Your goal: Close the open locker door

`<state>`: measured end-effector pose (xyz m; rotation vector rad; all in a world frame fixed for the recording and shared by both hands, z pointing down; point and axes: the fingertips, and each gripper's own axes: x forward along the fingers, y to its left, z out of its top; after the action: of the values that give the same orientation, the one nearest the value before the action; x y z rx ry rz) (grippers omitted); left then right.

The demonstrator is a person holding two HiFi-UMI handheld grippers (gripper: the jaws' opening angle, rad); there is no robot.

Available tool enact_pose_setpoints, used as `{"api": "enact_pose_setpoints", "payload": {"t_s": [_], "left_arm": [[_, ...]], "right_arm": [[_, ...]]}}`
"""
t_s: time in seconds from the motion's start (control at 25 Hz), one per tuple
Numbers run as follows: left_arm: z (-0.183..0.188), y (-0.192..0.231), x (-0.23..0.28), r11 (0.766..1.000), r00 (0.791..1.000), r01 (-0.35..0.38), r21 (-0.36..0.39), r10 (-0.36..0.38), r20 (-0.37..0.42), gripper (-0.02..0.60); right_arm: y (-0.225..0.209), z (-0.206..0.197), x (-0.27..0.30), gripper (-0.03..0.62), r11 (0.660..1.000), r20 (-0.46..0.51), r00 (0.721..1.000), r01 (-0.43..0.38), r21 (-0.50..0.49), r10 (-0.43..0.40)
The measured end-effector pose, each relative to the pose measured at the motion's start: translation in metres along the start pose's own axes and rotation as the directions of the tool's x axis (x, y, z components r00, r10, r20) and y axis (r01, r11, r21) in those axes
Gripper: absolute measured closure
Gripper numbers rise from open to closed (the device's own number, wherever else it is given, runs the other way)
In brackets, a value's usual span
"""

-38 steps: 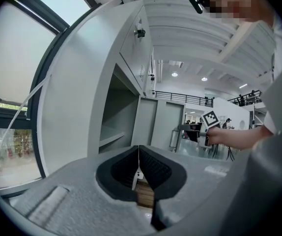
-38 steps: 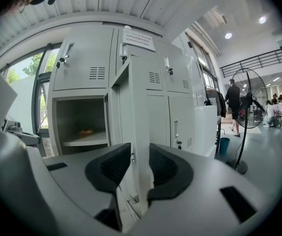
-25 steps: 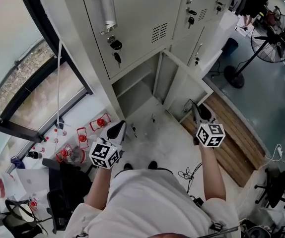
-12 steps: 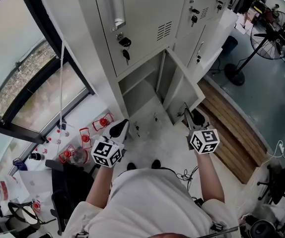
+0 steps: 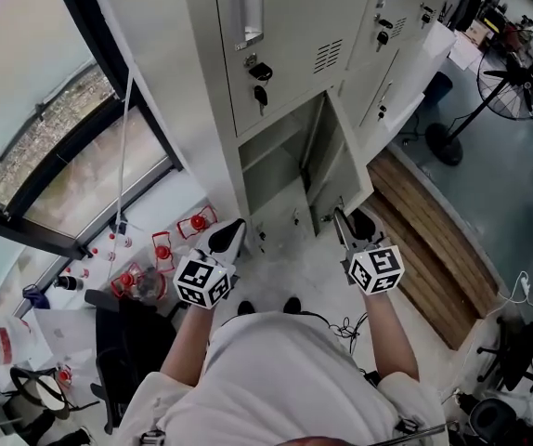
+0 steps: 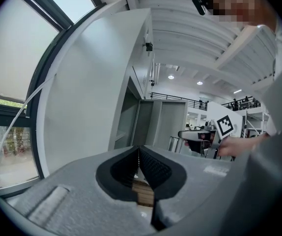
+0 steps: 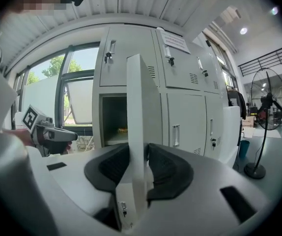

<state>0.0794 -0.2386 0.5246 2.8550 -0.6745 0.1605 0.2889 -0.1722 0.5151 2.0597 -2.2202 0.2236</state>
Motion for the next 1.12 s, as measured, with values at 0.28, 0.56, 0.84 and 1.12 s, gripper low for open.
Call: {"api": "enact_pose_setpoints", "payload": {"t_s": [0.28,0.56,0.84,1.12], "left_arm": [[-0.001,0.012,-0.011,0.999,0.999,-0.039,-0.007,0.039,0.005,0.566],[-0.003,0.025,-0.027,0.995,0.995,-0.096,-0.024,0.096,0.014,0.566],[-0.005,0.035,-0.043,0.988,0.988,-0.152,-0.036,0.153,0.024,0.566],[-0.006,0.041,-0.056,0.979,0.979,-0.200,-0.046,0.201,0.032,0.566]], "right_arm": [[0.033,0.001,0.015,0.453,0.993,0.008,0.994,-0.106,-0.046,0.106],[0.062,0.004,0.033,0.445,0.975,0.006,0.977,-0.212,-0.065,0.212],[0.082,0.004,0.048,0.445,0.955,-0.002,0.959,-0.283,-0.090,0.284],[0.101,0.007,0.070,0.447,0.934,0.004,0.939,-0.343,-0.098,0.345]]}}
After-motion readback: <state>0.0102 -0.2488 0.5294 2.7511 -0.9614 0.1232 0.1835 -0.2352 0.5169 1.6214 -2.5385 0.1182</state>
